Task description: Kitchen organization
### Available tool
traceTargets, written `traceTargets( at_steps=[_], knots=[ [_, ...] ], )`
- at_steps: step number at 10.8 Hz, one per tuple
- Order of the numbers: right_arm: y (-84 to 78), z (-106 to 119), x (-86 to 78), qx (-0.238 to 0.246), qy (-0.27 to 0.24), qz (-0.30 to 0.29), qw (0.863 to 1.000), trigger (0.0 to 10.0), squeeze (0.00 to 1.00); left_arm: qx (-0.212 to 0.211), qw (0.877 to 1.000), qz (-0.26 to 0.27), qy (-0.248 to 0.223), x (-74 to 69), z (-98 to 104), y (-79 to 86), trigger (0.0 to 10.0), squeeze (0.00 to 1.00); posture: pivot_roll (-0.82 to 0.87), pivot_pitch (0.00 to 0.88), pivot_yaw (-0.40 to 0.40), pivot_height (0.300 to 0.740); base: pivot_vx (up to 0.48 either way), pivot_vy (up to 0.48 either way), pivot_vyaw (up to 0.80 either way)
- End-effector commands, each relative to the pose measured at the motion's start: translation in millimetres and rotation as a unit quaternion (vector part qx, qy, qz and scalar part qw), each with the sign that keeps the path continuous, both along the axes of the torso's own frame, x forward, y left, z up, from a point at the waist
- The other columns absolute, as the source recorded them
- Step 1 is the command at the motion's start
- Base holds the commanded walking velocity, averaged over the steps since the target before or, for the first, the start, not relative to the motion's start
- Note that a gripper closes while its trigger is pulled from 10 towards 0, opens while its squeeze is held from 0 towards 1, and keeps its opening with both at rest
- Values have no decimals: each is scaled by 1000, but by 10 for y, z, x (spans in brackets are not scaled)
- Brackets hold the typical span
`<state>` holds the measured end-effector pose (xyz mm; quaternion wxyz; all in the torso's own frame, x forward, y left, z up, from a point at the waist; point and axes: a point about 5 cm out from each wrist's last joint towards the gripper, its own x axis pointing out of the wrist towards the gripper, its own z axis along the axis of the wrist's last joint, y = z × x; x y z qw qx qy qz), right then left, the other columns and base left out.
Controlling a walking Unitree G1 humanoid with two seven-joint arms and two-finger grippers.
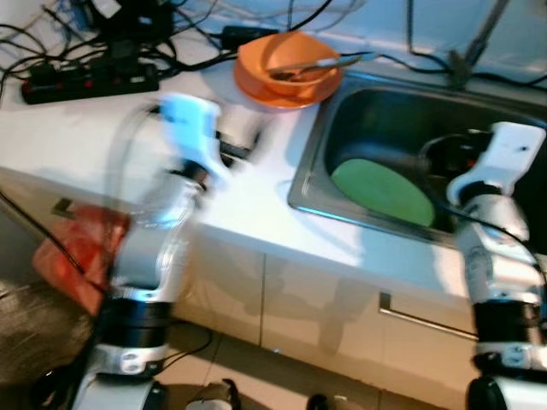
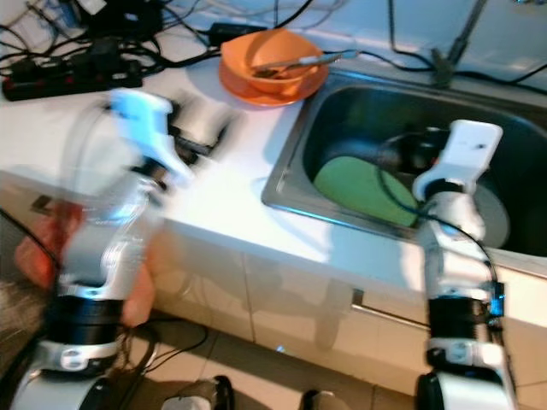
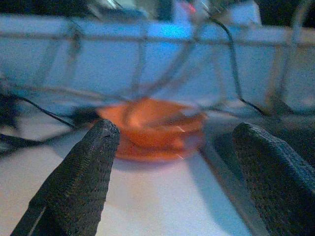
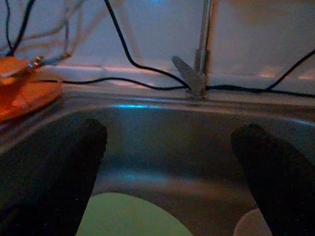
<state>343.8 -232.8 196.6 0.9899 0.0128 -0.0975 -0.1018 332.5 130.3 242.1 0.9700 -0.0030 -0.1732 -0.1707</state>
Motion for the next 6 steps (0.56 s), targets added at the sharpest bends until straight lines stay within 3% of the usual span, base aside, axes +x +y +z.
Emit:
traceTargets(
  at_steps=[1,2,4,6],
  knots=[
    [44,34,-25,-5,-6,-1,1000,10000,0,6,999,32,-18,-31,14,84,10000,0,101,71,-34,740,0,0,0],
    [169,-30,-63,-1,-5,14,1000,10000,0,8,998,69,-13,-15,-81,147,10000,0,107,53,-20,740,0,0,0],
    [257,-78,-94,18,-5,23,1000,10000,0,-8,997,75,-5,28,-119,112,10000,0,112,29,-31,740,0,0,0],
    [192,26,-39,6,-12,28,1000,10000,0,-20,996,87,-2,30,-151,72,10000,0,105,30,-35,740,0,0,-659]
  ],
)
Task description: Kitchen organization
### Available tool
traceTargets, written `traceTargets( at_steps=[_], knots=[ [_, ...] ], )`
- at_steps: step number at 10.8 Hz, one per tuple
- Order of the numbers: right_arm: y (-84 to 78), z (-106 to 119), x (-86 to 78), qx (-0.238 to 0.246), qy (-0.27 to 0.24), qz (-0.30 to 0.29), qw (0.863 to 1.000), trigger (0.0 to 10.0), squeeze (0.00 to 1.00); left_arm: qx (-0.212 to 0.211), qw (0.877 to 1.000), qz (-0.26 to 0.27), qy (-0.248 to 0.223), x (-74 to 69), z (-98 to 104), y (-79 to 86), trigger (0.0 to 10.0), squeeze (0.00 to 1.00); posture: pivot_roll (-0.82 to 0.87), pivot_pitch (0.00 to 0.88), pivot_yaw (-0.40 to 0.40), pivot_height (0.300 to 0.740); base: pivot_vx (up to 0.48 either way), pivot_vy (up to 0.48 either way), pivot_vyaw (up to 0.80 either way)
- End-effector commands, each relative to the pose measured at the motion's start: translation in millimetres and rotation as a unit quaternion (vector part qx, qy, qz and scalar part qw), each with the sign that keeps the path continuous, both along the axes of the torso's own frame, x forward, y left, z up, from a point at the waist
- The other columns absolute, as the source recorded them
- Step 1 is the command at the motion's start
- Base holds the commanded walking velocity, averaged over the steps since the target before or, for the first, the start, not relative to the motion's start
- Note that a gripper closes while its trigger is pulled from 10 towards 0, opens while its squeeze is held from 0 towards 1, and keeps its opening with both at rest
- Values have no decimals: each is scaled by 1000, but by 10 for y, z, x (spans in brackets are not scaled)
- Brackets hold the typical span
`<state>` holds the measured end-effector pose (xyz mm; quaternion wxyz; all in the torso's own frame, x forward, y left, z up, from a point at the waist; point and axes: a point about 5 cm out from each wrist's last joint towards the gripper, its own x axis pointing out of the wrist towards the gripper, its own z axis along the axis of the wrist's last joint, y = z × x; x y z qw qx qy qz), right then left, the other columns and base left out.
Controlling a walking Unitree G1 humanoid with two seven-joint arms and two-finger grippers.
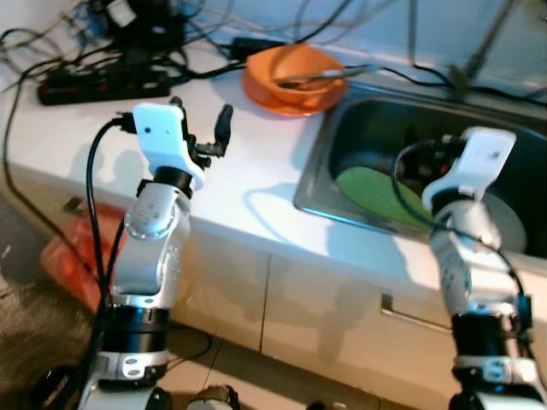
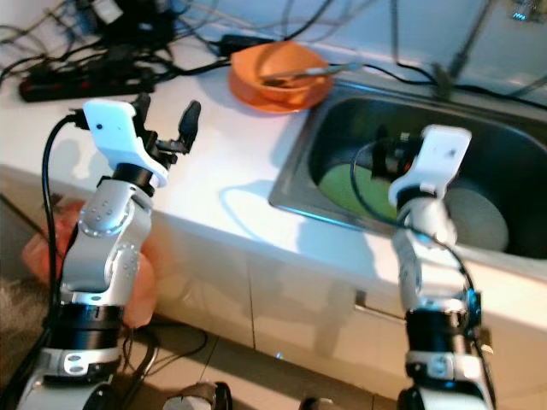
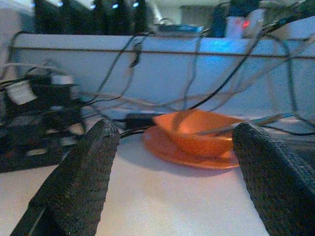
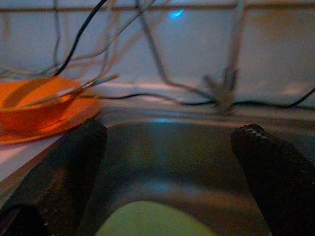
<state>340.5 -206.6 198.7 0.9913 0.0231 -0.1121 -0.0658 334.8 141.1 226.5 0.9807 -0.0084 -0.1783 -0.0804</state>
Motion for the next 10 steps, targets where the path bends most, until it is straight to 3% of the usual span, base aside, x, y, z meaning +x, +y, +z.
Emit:
traceTargets(
  at_steps=[1,3,5,6,7,8,10],
  knots=[
    [-74,24,11,3,3,-11,1000,10000,0,5,1000,10,-1,6,-28,-11,10000,0,102,27,-46,740,0,0,-800],
    [-6,88,37,3,-3,12,1000,10000,0,-7,999,51,-16,-6,23,83,10000,0,101,22,-64,740,0,0,-800],
    [35,-15,96,7,18,50,999,10000,0,17,996,69,-52,-65,69,54,10000,0,126,78,-83,740,0,0,-800],
    [133,96,102,-19,5,62,998,10000,0,2,997,56,-48,-92,140,97,10000,0,123,91,-100,740,0,0,-800],
    [147,53,131,-5,17,60,998,10000,0,6,996,87,-35,-104,44,207,10000,0,116,74,-108,740,0,0,-800],
    [235,172,139,10,-15,84,996,10000,0,-14,992,120,-47,-107,104,277,10000,0,121,52,-103,740,0,0,0],
    [257,207,168,20,-27,84,996,10000,0,-19,991,126,-46,-61,171,269,10000,0,120,54,-92,740,277,0,0]
  ],
)
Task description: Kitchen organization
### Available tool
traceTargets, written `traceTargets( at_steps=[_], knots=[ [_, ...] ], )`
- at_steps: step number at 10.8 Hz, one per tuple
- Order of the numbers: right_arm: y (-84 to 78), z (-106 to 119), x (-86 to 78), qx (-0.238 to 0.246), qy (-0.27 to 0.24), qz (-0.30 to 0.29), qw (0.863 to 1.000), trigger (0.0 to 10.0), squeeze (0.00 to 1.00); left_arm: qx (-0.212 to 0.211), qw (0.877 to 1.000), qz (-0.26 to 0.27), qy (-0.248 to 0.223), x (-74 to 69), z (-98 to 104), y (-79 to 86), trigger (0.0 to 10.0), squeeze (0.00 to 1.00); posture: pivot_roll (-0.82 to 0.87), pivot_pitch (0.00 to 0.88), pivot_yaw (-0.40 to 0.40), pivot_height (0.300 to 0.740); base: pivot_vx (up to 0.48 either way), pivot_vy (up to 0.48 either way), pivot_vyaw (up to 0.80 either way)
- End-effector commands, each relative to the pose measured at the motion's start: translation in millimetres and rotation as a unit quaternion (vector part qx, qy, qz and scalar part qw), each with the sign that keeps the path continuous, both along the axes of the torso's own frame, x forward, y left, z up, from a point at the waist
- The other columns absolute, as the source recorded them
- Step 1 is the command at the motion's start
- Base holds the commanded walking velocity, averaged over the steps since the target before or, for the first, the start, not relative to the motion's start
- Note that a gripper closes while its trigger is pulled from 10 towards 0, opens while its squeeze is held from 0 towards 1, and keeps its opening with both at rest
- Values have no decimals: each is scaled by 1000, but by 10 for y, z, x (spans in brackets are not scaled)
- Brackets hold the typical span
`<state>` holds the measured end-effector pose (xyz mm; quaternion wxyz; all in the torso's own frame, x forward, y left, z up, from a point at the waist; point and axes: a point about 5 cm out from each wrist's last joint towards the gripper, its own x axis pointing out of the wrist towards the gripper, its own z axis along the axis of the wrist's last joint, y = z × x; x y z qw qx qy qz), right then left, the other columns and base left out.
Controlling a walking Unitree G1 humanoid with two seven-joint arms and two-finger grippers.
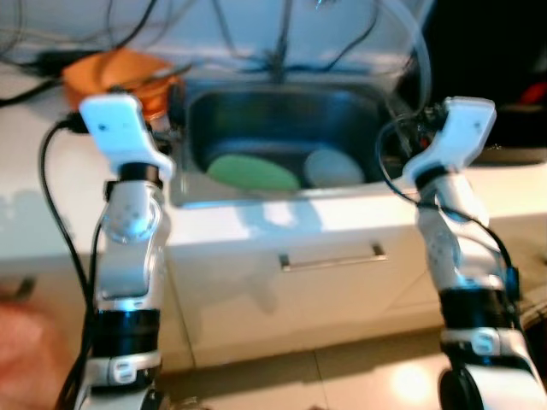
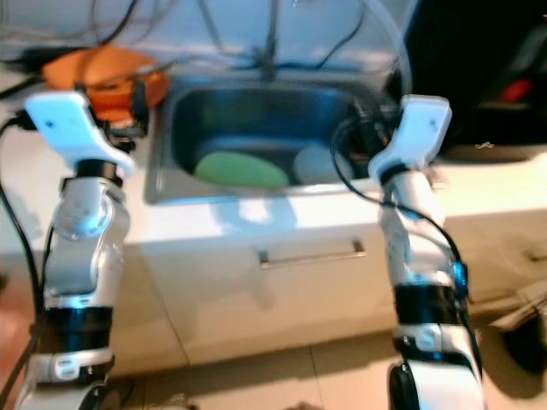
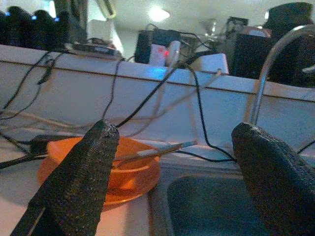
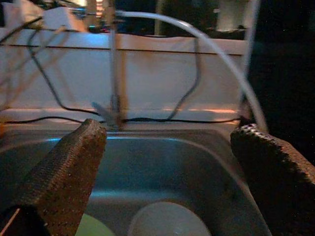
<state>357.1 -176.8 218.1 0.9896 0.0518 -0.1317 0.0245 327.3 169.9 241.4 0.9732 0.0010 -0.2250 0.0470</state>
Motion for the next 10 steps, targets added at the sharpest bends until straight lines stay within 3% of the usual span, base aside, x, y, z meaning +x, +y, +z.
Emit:
traceTargets(
  at_steps=[1,4,7,9,10],
  knots=[
    [7,-16,-35,1,3,6,1000,10000,0,4,1000,-4,-3,-2,51,-15,10000,0,123,70,-90,740,356,0,0],
    [59,-48,-66,5,1,16,1000,10000,0,-1,1000,2,19,0,-14,30,10000,0,127,82,-60,740,340,0,0],
    [132,39,-96,31,-28,23,999,10000,0,17,1000,4,25,43,28,21,10000,0,134,75,-24,740,0,0,0],
    [164,11,-96,25,-27,23,999,10000,0,30,999,9,25,67,38,30,10000,0,144,73,-30,740,0,0,0],
    [171,12,-85,15,-25,22,999,10000,0,28,999,12,27,86,45,40,10000,0,147,77,-40,740,0,0,800]
  ],
)
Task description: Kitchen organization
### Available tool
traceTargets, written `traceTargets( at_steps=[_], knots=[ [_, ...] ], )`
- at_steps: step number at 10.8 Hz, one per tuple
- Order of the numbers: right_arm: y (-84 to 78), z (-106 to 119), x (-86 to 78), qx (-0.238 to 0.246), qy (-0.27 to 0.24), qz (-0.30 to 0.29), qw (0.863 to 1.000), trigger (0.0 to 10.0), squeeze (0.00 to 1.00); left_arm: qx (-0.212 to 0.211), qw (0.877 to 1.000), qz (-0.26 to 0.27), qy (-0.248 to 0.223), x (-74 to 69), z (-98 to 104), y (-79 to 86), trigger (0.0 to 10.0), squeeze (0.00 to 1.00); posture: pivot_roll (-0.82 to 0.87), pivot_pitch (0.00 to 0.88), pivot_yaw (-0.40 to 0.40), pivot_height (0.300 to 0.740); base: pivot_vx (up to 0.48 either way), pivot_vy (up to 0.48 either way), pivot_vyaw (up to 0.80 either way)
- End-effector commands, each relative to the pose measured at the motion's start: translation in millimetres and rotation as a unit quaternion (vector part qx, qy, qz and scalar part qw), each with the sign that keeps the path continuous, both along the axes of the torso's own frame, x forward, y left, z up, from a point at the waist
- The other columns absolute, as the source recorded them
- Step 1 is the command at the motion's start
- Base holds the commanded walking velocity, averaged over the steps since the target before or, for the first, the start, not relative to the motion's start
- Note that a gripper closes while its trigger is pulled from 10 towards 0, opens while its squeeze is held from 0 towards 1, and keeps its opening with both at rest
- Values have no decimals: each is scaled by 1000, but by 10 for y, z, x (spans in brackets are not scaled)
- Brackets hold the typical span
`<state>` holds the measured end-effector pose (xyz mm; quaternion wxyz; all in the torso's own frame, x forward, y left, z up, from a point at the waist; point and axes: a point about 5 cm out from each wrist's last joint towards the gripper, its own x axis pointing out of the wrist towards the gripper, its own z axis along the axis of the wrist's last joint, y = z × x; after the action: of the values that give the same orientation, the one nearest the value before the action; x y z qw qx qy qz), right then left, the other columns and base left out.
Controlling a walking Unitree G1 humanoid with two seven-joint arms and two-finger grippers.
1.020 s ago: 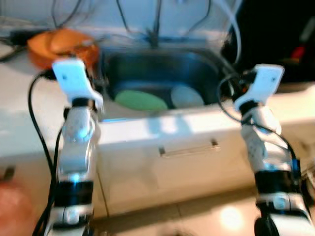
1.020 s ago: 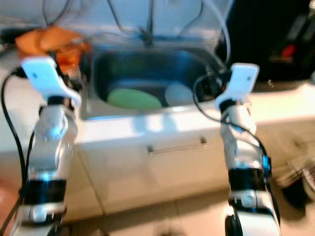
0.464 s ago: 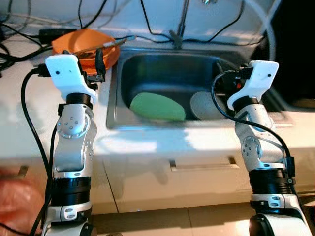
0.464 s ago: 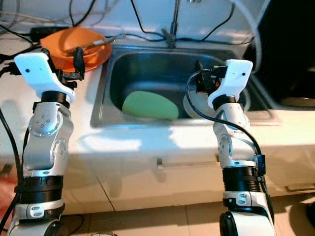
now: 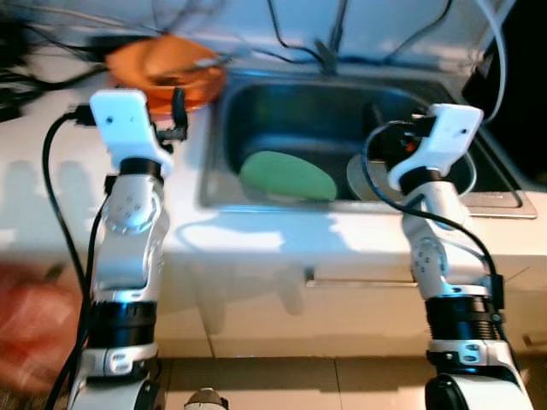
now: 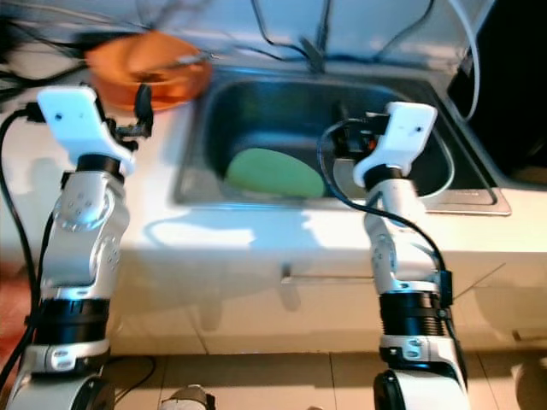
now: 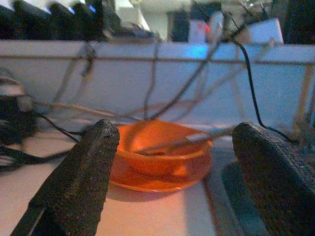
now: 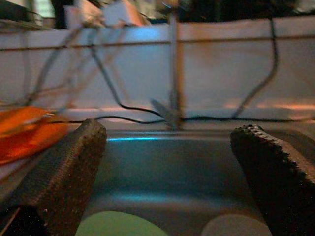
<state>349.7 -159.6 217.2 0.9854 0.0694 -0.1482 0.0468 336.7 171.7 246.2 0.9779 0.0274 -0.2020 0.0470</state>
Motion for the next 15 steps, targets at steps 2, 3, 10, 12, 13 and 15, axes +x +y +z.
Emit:
traceTargets(
  at_steps=[2,3,10,12,13,15],
  knots=[
    [10,37,2,-5,-7,2,1000,10000,0,14,1000,-16,0,45,32,-71,10000,0,152,81,-33,740,0,0,800],
    [-15,-3,-39,0,-6,-4,1000,10000,0,31,999,-30,4,40,14,-87,10000,0,158,82,-6,740,0,0,500],
    [-28,4,-70,-3,-18,-37,999,10000,0,10,999,-43,24,-33,-156,-7,10000,0,138,133,-54,740,0,0,0],
    [82,169,-79,-17,-46,-3,999,10000,0,-12,1000,-22,0,-104,-176,-26,10000,0,99,111,-93,740,163,0,0],
    [91,169,-72,-19,-44,4,999,10000,0,-20,1000,-16,5,-81,-191,-47,10000,0,109,85,-92,740,428,0,0],
    [103,147,-5,-24,-39,13,999,10000,0,-38,999,-14,6,-14,-118,-81,10000,0,137,53,-66,740,446,0,0]
  ],
)
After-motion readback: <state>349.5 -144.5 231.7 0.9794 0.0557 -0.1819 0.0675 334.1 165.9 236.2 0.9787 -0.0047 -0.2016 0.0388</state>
